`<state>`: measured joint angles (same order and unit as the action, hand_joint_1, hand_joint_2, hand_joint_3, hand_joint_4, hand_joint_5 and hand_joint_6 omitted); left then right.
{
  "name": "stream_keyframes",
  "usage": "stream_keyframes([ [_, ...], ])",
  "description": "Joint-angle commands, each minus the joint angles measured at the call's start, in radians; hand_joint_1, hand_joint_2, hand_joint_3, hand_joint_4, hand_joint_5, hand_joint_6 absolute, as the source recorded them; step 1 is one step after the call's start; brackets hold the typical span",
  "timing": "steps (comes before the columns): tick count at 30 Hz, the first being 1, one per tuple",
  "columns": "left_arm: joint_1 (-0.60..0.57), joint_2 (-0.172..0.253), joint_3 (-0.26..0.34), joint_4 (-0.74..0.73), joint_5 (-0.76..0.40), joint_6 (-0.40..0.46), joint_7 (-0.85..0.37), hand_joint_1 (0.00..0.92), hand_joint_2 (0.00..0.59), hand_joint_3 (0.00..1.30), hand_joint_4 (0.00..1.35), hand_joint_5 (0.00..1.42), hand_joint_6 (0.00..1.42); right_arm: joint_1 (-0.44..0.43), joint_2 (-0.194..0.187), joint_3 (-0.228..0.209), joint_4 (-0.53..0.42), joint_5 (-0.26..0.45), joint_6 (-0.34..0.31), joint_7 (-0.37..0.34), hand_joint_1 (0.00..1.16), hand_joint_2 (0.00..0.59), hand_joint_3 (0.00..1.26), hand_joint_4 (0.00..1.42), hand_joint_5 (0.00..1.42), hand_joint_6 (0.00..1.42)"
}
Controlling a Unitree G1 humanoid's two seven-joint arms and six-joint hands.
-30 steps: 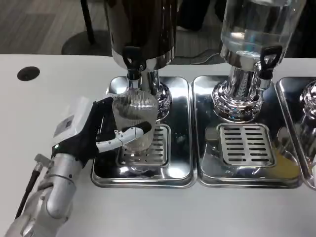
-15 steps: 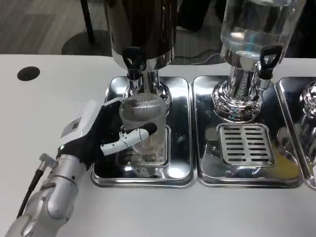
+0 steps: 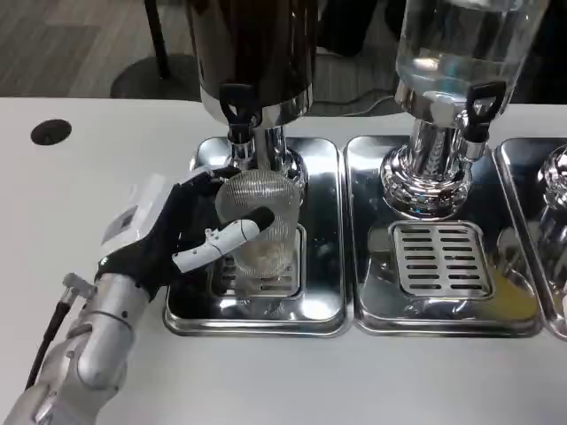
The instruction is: Grasp the cup under the faucet to collect the drink, then remove the cup.
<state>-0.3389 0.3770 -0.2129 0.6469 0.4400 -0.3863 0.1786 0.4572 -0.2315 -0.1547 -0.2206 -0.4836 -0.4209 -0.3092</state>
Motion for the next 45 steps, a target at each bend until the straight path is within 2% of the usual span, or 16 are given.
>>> stream_keyframes([
  [1, 0.014, 0.006, 0.010, -0.016, 0.006, -0.019, 0.019, 0.112, 0.033, 0.29, 0.34, 0.25, 0.20, -0.003, 0.006, -0.009, 0.006, 0.003, -0.016, -0.011, 0.54, 0.586, 0.39, 0.27, 0.21, 0.16],
  [6, 0.031, 0.001, 0.026, -0.038, -0.007, -0.023, 0.030, 0.075, 0.009, 0.26, 0.31, 0.25, 0.18, -0.005, 0.009, -0.009, 0.009, 0.001, -0.015, -0.011, 0.55, 0.586, 0.39, 0.27, 0.21, 0.16],
  [19, 0.053, -0.006, 0.073, -0.081, -0.032, -0.002, 0.024, 0.034, 0.006, 0.22, 0.31, 0.25, 0.18, -0.013, 0.013, -0.004, 0.020, -0.004, -0.007, -0.007, 0.56, 0.586, 0.39, 0.27, 0.21, 0.16],
  [29, 0.083, -0.016, 0.097, -0.214, -0.048, 0.037, 0.013, 0.019, 0.011, 0.21, 0.33, 0.26, 0.18, -0.016, 0.019, -0.001, 0.023, -0.008, 0.000, -0.002, 0.56, 0.586, 0.39, 0.27, 0.21, 0.16],
  [45, 0.195, -0.010, 0.189, -0.541, -0.125, 0.157, -0.100, 0.006, 0.022, 0.21, 0.33, 0.27, 0.14, -0.015, 0.030, 0.010, 0.025, -0.005, 0.000, 0.001, 0.57, 0.586, 0.39, 0.27, 0.21, 0.16],
])
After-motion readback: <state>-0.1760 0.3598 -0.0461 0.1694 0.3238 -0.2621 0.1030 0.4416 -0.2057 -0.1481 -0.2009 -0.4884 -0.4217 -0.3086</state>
